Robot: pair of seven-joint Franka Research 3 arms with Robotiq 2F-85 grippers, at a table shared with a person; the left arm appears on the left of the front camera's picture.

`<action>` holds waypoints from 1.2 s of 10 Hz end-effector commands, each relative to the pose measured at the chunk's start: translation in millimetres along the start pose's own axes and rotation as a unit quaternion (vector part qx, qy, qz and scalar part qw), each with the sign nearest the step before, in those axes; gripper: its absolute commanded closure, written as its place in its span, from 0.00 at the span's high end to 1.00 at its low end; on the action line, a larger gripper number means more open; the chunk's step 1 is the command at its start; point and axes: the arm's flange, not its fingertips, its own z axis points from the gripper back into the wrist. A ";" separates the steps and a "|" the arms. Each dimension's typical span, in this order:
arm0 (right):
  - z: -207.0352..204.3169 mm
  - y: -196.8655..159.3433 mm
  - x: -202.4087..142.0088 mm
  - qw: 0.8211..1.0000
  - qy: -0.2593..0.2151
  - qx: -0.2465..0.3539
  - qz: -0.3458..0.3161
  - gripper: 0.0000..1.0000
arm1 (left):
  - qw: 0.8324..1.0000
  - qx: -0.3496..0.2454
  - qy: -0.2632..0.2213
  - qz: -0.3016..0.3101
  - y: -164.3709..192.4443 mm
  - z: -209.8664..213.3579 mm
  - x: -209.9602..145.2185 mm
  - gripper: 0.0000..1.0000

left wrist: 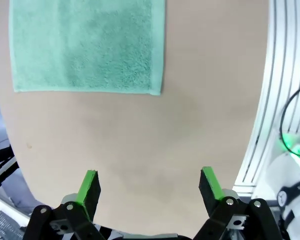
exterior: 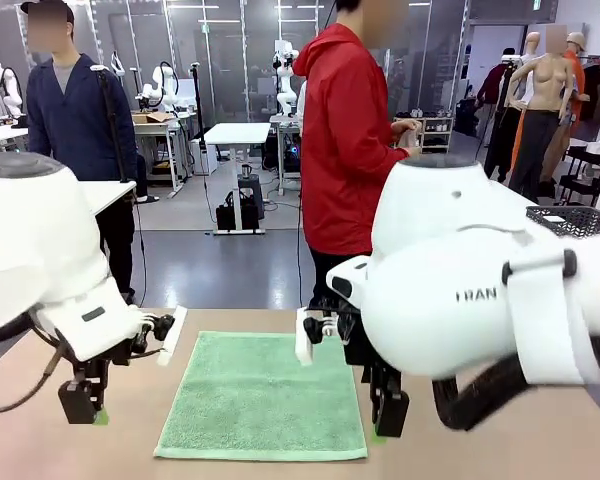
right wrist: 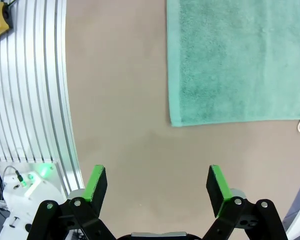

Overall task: Fold the towels and place them in the basket.
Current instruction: When a person lays out a Towel with hook on the table, fold it in half twice.

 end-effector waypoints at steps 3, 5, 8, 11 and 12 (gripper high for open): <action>-37.2 3.2 12.4 0.999 0.013 -0.011 -0.035 1.00 | 0.999 -0.002 -0.008 0.034 -29.5 -57.8 2.2 1.00; -58.0 -6.9 12.2 0.999 0.010 -0.008 -0.035 1.00 | 0.999 -0.019 -0.008 0.033 -29.3 -83.7 5.2 1.00; -88.7 -11.3 4.1 1.000 0.016 0.008 -0.026 1.00 | 0.999 -0.039 -0.033 0.015 -34.7 -110.2 -0.8 1.00; -109.3 -16.0 -2.0 1.000 0.022 0.011 -0.007 1.00 | 0.997 -0.051 -0.050 -0.001 -37.3 -125.2 -2.2 1.00; -113.3 -16.3 -3.1 1.000 0.024 0.016 -0.005 1.00 | 0.997 -0.055 -0.051 -0.003 -38.9 -128.9 -1.6 1.00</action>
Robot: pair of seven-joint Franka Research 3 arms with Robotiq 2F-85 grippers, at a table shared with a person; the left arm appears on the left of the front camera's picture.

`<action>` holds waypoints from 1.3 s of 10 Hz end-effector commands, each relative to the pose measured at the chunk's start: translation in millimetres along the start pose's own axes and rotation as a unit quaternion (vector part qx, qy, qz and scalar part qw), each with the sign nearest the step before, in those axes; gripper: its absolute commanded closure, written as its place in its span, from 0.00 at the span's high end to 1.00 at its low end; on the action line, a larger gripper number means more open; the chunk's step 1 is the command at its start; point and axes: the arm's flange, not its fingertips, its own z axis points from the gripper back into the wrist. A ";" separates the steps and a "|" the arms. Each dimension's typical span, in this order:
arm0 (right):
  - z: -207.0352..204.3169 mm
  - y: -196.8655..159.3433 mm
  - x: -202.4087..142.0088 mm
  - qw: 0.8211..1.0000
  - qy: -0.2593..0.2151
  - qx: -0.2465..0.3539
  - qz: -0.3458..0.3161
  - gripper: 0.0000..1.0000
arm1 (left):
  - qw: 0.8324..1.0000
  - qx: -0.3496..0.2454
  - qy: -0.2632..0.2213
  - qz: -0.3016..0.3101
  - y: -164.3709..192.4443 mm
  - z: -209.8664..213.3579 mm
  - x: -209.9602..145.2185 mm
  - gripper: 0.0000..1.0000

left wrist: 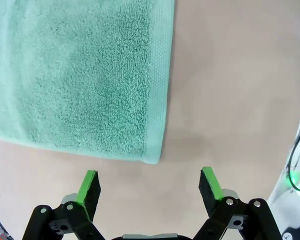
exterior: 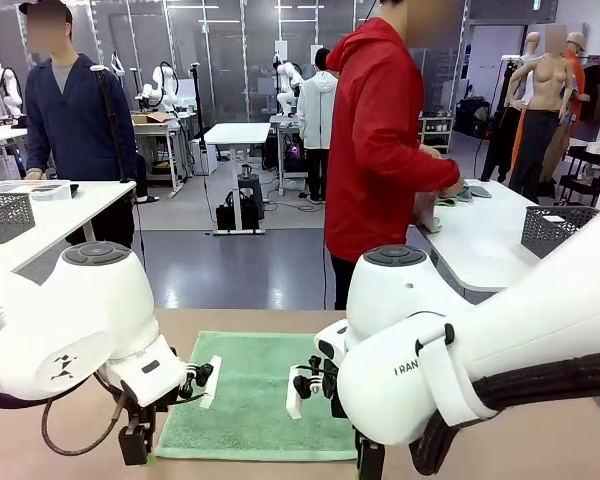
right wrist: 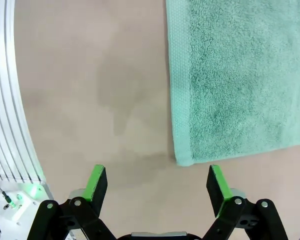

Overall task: Fold the towels and place them in the basket.
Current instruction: When a person lays out a Towel with hook on the table, fold it in half twice.

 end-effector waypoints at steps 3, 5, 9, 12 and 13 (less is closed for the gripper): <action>-12.3 -5.8 -8.0 1.000 0.011 -0.007 0.015 1.00 | 0.999 -0.014 -0.024 -0.037 -48.6 -23.6 -32.7 1.00; -6.5 -2.5 -2.0 1.000 0.002 0.003 0.003 1.00 | 1.000 -0.008 -0.007 -0.010 0.4 -10.1 0.8 1.00; -18.7 -16.6 -7.0 1.000 0.005 0.020 0.011 1.00 | 0.999 -0.036 -0.012 -0.035 -4.6 -29.6 8.3 1.00; -24.9 -21.7 -7.8 1.000 0.002 0.023 0.021 1.00 | 0.999 -0.024 -0.008 -0.041 -9.0 -39.7 10.3 1.00; -26.4 -22.9 -7.2 0.999 0.001 0.022 0.025 1.00 | 0.999 -0.016 -0.007 -0.042 -8.4 -39.1 10.6 0.97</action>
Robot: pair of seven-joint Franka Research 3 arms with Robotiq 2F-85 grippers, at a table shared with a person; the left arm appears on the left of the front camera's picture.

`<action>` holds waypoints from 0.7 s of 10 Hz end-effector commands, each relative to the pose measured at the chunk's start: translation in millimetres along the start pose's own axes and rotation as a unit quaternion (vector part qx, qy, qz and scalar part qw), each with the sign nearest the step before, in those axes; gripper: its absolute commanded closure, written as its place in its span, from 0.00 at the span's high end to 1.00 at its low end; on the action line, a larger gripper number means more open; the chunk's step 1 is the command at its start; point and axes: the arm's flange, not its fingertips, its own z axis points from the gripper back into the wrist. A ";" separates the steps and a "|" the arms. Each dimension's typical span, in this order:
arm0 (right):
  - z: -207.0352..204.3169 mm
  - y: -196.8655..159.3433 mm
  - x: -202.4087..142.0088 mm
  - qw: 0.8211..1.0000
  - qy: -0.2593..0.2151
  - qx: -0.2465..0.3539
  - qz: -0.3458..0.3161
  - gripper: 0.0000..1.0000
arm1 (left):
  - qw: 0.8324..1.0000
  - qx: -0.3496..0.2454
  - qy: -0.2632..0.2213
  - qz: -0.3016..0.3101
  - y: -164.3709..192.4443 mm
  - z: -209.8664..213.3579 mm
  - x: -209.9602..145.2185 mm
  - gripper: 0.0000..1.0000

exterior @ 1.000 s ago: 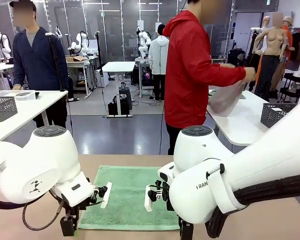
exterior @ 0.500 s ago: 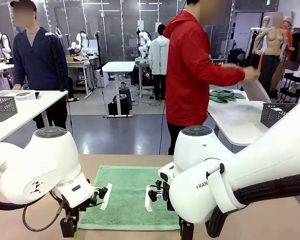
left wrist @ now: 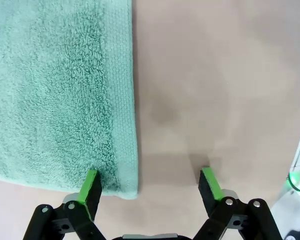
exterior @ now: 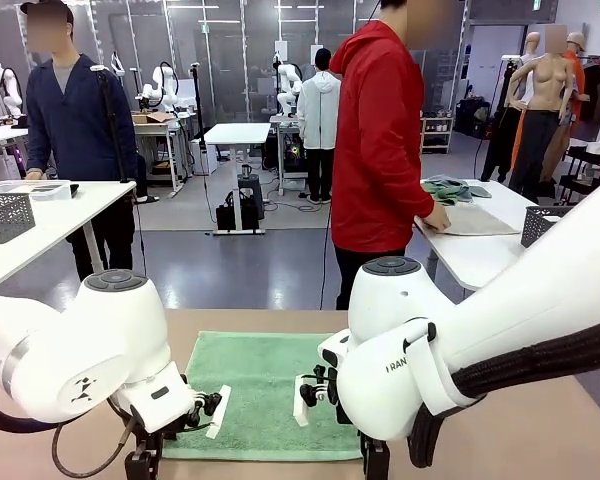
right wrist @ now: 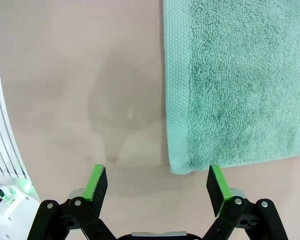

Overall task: Fold the towels and place them in the basket.
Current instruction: When a person lays out a Towel with hook on the table, fold it in half twice.

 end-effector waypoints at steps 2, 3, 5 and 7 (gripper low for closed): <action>-6.4 -8.7 0.2 1.000 -0.012 0.005 0.018 1.00 | 1.000 0.029 -0.006 -0.008 3.6 2.1 -1.8 0.97; -8.1 -9.2 -0.2 1.000 -0.015 0.009 0.020 1.00 | 0.999 0.032 -0.008 -0.006 3.3 3.7 -2.2 0.97; -11.9 -9.7 -1.5 1.000 -0.016 0.014 0.018 1.00 | 0.999 0.042 -0.008 -0.004 4.2 5.9 -3.9 0.97; -14.9 -10.3 -1.0 1.000 -0.018 0.009 0.019 1.00 | 0.999 0.050 -0.009 -0.004 6.3 6.5 -5.9 0.97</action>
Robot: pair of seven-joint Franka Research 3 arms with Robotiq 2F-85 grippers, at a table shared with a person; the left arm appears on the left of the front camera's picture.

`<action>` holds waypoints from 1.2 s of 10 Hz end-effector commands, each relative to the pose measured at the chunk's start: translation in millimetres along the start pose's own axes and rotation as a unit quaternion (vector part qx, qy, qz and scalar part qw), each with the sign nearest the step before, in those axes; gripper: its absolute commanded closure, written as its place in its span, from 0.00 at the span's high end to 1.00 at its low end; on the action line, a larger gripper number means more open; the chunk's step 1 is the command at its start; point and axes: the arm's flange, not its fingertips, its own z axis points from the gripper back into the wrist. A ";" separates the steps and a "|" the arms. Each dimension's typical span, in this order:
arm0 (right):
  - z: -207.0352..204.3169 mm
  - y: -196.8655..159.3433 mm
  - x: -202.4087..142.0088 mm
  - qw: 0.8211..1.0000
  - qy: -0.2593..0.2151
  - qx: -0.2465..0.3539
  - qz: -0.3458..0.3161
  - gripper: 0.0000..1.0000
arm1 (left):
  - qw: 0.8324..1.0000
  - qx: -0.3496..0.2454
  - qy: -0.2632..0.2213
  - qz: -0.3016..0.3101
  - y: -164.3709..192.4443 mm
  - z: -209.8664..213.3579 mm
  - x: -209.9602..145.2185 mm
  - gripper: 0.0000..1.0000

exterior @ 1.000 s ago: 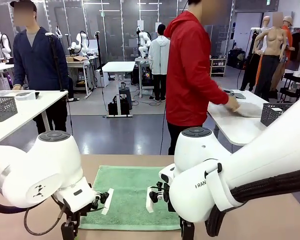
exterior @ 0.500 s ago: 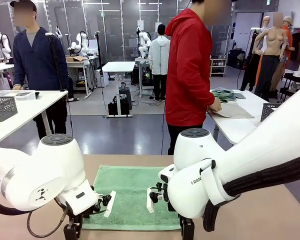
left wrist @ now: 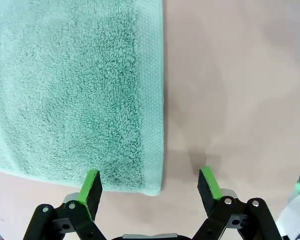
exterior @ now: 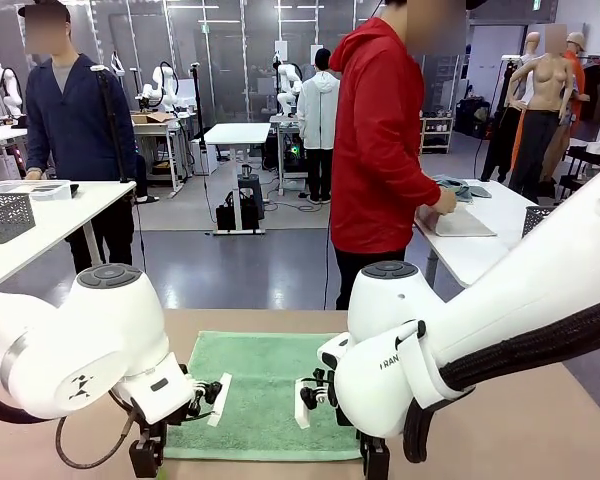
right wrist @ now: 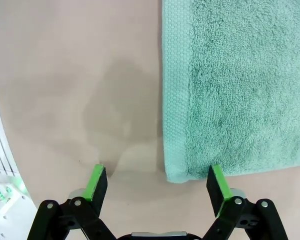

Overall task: Fold the towels and place them in the basket.
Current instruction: When a person lays out a Towel with hook on the table, fold it in half twice.

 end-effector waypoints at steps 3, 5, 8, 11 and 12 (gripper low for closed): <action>-4.1 -4.0 0.0 1.000 -0.021 -0.009 0.006 0.80 | 1.000 0.024 0.006 -0.003 -3.0 -0.5 -5.9 0.78; -2.5 -2.9 -0.3 1.000 -0.018 -0.024 0.007 0.80 | 0.999 0.038 0.016 -0.016 -3.0 -0.7 -5.6 0.67; -0.3 -2.9 -0.4 0.999 -0.014 -0.028 0.007 0.80 | 0.998 0.056 0.018 -0.005 -3.4 0.9 -6.6 0.63; 1.3 -4.5 1.1 1.000 -0.007 -0.026 0.004 0.80 | 0.999 0.039 0.019 0.001 -1.0 1.0 -7.8 0.42; 1.4 -5.4 1.1 1.000 -0.006 -0.022 0.003 0.80 | 0.999 0.027 0.016 0.005 -0.6 0.3 -7.6 0.42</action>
